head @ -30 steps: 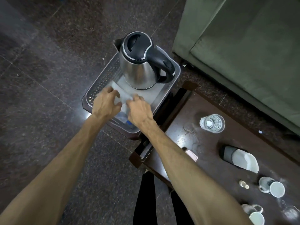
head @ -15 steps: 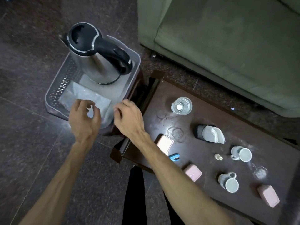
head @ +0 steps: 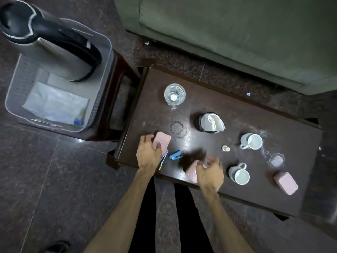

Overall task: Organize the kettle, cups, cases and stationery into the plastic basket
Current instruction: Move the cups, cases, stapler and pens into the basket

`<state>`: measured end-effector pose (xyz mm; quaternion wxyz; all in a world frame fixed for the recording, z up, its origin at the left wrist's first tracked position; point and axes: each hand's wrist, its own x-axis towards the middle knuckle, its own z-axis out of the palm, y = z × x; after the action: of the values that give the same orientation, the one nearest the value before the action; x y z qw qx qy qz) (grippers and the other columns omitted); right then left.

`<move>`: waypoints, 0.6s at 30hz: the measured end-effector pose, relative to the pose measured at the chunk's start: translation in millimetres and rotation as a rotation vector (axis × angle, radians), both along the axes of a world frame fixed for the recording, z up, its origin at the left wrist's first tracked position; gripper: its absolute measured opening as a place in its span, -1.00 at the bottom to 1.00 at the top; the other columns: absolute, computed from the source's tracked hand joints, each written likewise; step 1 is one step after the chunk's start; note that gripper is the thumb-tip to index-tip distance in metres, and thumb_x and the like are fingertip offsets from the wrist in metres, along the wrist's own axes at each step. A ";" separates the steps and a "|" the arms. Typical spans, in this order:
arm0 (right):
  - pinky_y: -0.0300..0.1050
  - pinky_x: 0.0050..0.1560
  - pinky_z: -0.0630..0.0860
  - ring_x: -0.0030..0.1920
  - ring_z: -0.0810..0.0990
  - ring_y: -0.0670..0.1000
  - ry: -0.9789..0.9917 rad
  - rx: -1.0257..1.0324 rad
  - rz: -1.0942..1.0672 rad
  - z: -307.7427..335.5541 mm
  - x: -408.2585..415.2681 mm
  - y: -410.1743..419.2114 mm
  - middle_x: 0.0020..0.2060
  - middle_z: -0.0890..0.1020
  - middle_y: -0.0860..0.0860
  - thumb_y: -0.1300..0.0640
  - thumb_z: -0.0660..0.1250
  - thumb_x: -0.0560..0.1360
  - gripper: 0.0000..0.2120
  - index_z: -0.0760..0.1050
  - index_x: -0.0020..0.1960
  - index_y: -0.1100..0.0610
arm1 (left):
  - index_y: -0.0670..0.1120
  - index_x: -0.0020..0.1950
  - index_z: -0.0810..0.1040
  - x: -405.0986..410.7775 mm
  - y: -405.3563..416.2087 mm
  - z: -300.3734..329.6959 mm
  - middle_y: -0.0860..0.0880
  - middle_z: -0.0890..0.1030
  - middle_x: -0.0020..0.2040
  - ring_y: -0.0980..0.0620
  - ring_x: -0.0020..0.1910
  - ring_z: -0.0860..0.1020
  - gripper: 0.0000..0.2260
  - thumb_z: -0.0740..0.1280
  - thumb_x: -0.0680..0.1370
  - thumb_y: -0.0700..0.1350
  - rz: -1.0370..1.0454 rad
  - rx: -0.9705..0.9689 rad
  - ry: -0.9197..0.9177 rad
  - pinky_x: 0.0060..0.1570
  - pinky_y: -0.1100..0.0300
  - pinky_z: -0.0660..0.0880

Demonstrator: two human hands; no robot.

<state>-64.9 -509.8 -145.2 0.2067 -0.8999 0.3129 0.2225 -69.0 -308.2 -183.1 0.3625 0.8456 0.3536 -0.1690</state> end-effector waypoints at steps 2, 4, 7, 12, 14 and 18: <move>0.14 0.11 0.54 0.17 0.62 0.33 0.053 -0.007 -0.029 -5.6 -14.3 -10.5 0.26 0.58 0.21 0.10 0.47 0.46 -0.55 0.50 0.30 0.22 | -0.19 0.33 0.55 0.2 -2.3 -6.5 -0.20 0.53 0.30 -0.28 0.20 0.57 -0.65 0.39 0.57 -0.13 -0.027 0.035 0.024 0.20 -0.08 0.48; 0.15 0.13 0.54 0.21 0.60 0.34 0.100 0.010 -0.055 -12.8 -23.5 -16.2 0.29 0.54 0.23 0.10 0.49 0.45 -0.47 0.45 0.35 0.26 | -0.20 0.32 0.56 0.3 -3.3 -11.3 -0.21 0.53 0.28 -0.28 0.20 0.57 -0.67 0.38 0.57 -0.14 -0.048 0.062 0.043 0.20 -0.09 0.47; 0.13 0.15 0.53 0.22 0.60 0.35 0.147 0.044 -0.096 -23.2 -30.9 -17.8 0.29 0.55 0.26 0.11 0.49 0.45 -0.45 0.44 0.37 0.27 | -0.21 0.26 0.57 -0.2 -2.5 -17.1 -0.22 0.58 0.23 -0.28 0.19 0.57 -0.73 0.35 0.58 -0.18 -0.053 0.072 0.047 0.19 -0.10 0.47; 0.06 0.20 0.54 0.18 0.65 0.31 0.161 0.115 -0.203 -37.6 -27.7 -22.3 0.14 0.70 0.27 0.17 0.46 0.46 -0.59 0.58 0.29 0.19 | -0.21 0.21 0.59 -1.1 -5.6 -23.7 -0.20 0.59 0.18 -0.27 0.14 0.58 -0.78 0.34 0.58 -0.21 -0.024 0.063 0.037 0.17 -0.09 0.47; 0.05 0.21 0.55 0.18 0.67 0.30 0.133 0.140 -0.238 -40.8 -23.6 -25.2 0.10 0.73 0.26 0.19 0.47 0.45 -0.64 0.64 0.25 0.16 | -0.20 0.18 0.61 -1.9 -6.3 -25.3 -0.19 0.59 0.16 -0.26 0.10 0.59 -0.80 0.35 0.57 -0.22 -0.006 0.048 0.025 0.17 -0.07 0.49; 0.00 0.18 0.55 0.10 0.71 0.25 0.033 0.156 -0.240 -36.2 -10.5 -24.4 -0.03 0.76 0.19 0.20 0.47 0.49 -0.78 0.72 0.13 0.08 | -0.17 0.11 0.63 -4.3 -4.5 -24.8 -0.15 0.60 0.08 -0.20 0.02 0.61 -0.84 0.37 0.55 -0.27 0.035 0.009 -0.009 0.13 -0.04 0.51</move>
<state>-75.4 -534.2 -181.4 0.2957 -0.8334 0.4035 0.2347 -73.3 -312.7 -207.9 0.3632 0.8417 0.3673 -0.1570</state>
